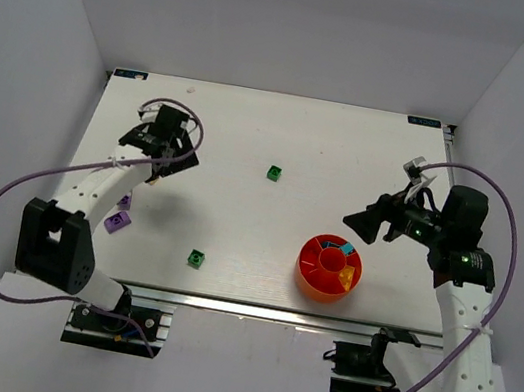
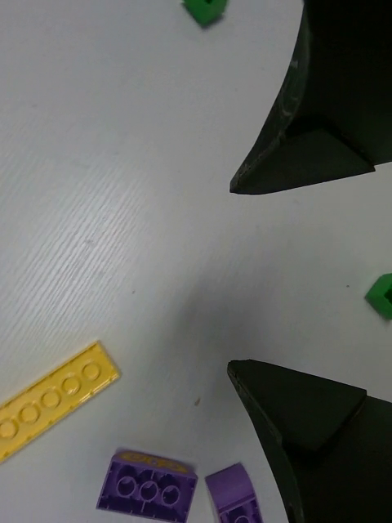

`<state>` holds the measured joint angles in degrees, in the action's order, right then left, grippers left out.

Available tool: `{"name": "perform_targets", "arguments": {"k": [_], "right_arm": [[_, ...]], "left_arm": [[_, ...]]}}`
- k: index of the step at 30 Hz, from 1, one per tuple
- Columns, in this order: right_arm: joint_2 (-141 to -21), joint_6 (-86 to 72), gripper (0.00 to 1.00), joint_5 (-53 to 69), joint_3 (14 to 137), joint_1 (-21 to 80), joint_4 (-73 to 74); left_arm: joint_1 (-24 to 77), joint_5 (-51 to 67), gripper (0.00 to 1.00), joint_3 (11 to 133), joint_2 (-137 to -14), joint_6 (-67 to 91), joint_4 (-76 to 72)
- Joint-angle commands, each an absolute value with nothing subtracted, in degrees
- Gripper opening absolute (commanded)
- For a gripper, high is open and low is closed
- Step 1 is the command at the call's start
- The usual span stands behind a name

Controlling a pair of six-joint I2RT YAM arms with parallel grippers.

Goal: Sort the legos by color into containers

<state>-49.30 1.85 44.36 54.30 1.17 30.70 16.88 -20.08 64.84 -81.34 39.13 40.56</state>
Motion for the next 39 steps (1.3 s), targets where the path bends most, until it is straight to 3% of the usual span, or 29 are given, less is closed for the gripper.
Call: {"name": "perform_targets", "arguments": {"k": [1, 9, 15, 20, 32, 39], "right_arm": [[-48.52, 3.34, 0.89, 56.07, 52.56, -1.31, 24.44], [-44.21, 2.55, 0.88, 59.85, 45.62, -6.06, 17.49], [-43.85, 2.2, 0.85, 64.41, 44.65, -10.19, 15.73], [-46.05, 1.85, 0.74, 69.6, 43.86, -13.44, 15.2], [-47.81, -1.58, 0.74, 76.99, 42.1, -19.33, 12.04], [-47.29, -3.78, 0.74, 80.24, 40.61, -20.83, 9.41]], "left_arm": [[11.88, -15.91, 0.92, 70.21, -83.66, 42.8, 43.15], [1.16, -18.72, 0.85, 87.62, -98.96, 48.07, 55.63], [-1.85, -15.65, 0.8, 89.64, -105.37, 49.83, 54.84], [-2.9, -16.7, 0.76, 90.88, -109.95, 49.57, 55.02], [-3.96, -18.72, 0.76, 87.81, -113.55, 49.13, 53.44], [-4.48, -18.98, 0.7, 88.94, -117.33, 48.34, 51.95]]}}
